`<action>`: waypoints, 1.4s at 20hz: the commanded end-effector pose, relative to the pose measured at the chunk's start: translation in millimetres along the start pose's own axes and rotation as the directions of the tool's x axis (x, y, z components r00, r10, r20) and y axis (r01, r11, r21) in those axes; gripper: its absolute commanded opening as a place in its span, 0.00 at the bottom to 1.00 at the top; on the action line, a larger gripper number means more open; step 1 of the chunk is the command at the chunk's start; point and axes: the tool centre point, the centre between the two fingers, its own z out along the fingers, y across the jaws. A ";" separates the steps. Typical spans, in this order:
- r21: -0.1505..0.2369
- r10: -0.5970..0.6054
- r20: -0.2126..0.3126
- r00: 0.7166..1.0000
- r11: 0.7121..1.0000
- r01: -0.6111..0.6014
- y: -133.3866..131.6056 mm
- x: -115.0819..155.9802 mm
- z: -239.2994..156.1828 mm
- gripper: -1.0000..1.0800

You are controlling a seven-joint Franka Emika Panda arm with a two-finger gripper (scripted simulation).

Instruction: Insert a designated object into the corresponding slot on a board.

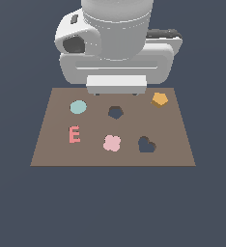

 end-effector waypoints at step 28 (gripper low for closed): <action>-0.005 -0.684 0.008 0.729 0.729 0.684 -151.8 -65.6 107.6 0.96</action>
